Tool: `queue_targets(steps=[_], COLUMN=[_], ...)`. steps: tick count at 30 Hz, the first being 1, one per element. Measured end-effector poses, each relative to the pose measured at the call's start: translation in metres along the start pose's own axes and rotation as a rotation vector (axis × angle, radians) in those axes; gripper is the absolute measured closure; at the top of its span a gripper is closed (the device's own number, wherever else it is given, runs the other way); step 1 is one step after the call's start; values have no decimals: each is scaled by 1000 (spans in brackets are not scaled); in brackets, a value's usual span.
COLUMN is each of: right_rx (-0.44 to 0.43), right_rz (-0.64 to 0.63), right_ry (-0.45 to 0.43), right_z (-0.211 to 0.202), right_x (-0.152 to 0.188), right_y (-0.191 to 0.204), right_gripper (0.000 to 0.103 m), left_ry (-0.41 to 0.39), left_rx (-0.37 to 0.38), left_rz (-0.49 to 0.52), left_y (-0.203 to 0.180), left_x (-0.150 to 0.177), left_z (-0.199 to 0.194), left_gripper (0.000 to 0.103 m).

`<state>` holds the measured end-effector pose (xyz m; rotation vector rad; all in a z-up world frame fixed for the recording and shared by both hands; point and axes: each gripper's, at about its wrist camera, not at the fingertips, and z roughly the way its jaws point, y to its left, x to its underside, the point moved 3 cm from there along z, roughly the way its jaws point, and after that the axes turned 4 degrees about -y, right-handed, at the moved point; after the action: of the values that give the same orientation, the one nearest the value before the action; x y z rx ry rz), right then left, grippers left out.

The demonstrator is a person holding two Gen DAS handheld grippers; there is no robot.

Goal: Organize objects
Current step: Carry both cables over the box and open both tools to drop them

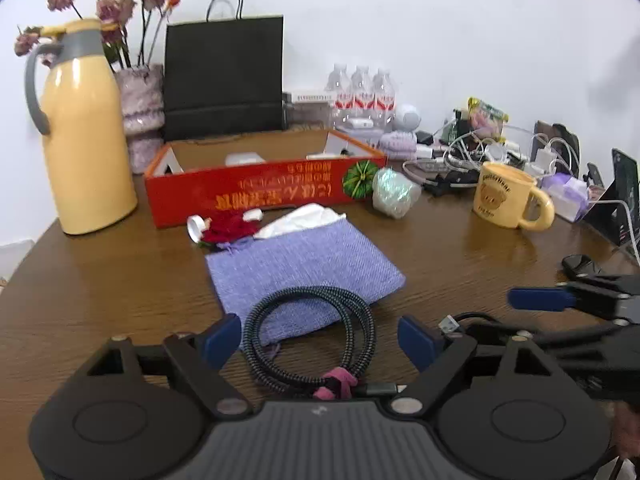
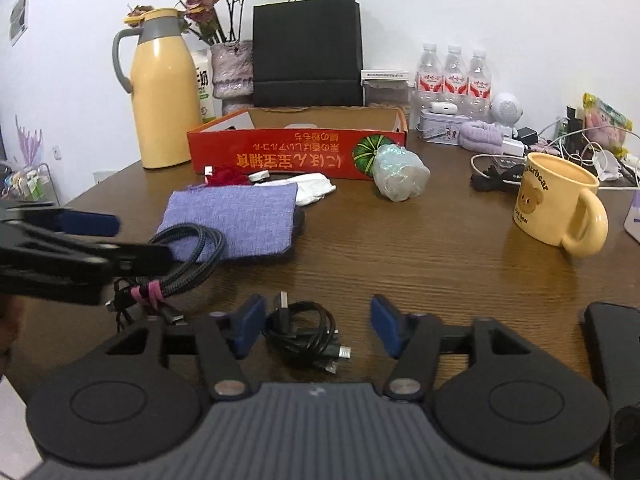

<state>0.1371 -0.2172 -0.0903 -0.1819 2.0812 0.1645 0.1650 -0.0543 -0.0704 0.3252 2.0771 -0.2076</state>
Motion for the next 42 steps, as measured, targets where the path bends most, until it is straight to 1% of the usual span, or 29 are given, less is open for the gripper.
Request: queue_targets(steps=[3,4,5,7,9,10,11,12,13,15,18,20,23,25,27,29,31,32,33,34,35,36,38,39,40,41,42], right_rx=[-9,-15,-21,-17,-8,-8,-12,-16,-17,-20,-31,-31,-29,-40,-54,-78,-86,-80,-78,-94,-122,-147,-162,-159,-149,-139,-139], right_rz=[-13,-15,-18,-13,-1,0,4,4,1,-2,-2,2,6,23,41,43,34,30,37,57,89,114,150,158,164,164,159], right_ry=[34,42,48,57,61,57,57,56,54,54,55,41,8,-15,-44,-91,-143,-175,-190,-188,-182,-159,-92,-43,9,63,112], right_z=[1,2,3,9,14,15,17,19,19,21,19,12,-1,-8,-10,-6,8,19,33,51,73,98,152,179,207,235,259], right_x=[6,8,10,11,11,9,8,8,7,6,5,4,-3,-14,-32,-61,-98,-119,-140,-161,-182,-202,-234,-245,-254,-261,-264], right_y=[1,3,4,4,2,2,2,2,2,3,5,5,2,-4,-11,-20,-28,-32,-37,-42,-47,-52,-57,-59,-62,-63,-63], right_gripper=[36,36,36,37,40,42,50,56,60,61,62,62,62,62,62,62,62,62,62,62,62,62,62,62,62,62,62], left_ry=[19,24,24,37,39,23,5,5,22,50,47,25,-10,-30,-79,-138,-157,-147,-111,-53,15,66,179,238,302,375,428], left_rx=[-18,-28,-46,-83,-107,-122,-129,-127,-118,-99,-109,-102,-58,-23,-7,-29,-57,-47,-20,20,44,39,22,-17,-41,-47,-56], left_rz=[-16,-26,-32,-54,-70,-68,-62,-59,-65,-97,-119,-110,-132,-163,-163,-118,-56,-44,-54,-78,-110,-114,-6,44,75,102,110], left_y=[0,0,0,3,5,6,5,5,7,11,10,7,7,13,26,44,66,78,91,105,119,127,134,137,139,140,142], left_x=[6,8,9,9,9,8,8,9,9,9,9,8,4,-6,-28,-60,-101,-121,-142,-163,-183,-196,-219,-225,-227,-225,-222], left_z=[22,27,32,40,42,40,37,37,38,40,32,21,-4,-16,-23,-21,-5,9,28,51,79,102,152,177,198,219,241], left_gripper=[16,13,11,10,10,10,9,9,11,14,17,18,18,19,19,19,18,18,18,18,18,18,18,18,18,18,18])
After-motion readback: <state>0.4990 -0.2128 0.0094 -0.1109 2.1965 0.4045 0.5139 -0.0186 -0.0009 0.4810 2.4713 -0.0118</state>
